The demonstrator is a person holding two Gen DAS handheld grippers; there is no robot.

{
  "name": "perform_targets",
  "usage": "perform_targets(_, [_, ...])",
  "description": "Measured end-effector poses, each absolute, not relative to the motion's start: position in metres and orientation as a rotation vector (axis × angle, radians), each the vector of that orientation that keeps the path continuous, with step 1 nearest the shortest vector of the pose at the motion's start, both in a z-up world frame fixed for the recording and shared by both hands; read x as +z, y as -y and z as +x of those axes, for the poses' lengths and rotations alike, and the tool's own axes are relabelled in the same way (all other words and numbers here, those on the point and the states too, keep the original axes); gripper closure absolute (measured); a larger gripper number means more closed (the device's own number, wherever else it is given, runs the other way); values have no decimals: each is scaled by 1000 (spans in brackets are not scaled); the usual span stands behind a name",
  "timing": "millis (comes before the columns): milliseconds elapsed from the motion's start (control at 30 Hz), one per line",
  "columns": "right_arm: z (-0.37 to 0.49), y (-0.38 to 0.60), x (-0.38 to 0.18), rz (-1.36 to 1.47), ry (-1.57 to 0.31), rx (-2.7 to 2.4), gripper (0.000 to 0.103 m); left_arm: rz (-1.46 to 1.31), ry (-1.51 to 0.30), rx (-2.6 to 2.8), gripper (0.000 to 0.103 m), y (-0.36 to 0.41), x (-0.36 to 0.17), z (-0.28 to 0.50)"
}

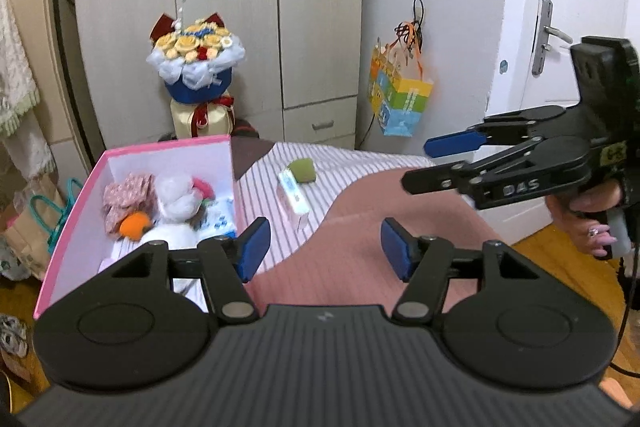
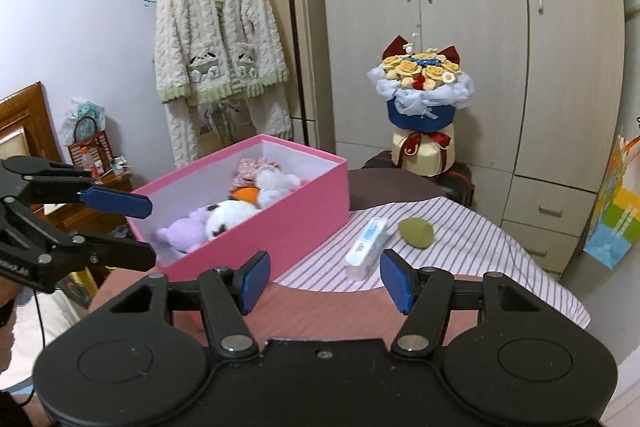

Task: Organize soft objects
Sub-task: 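Move both grippers to the white tube package and green sponge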

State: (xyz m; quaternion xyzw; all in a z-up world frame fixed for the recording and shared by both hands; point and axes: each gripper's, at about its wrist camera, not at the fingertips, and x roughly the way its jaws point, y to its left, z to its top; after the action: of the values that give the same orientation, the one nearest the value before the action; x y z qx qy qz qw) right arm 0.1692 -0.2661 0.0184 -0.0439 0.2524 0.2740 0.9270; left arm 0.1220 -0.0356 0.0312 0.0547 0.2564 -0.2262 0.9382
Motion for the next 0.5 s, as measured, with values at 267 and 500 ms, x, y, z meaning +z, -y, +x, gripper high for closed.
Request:
perform_targets(267, [204, 277, 0, -150, -477, 541, 37, 117, -553, -442, 43, 73, 6, 157])
perform_targets(500, [243, 287, -13, -123, -504, 566, 37, 79, -578, -379, 43, 94, -24, 196])
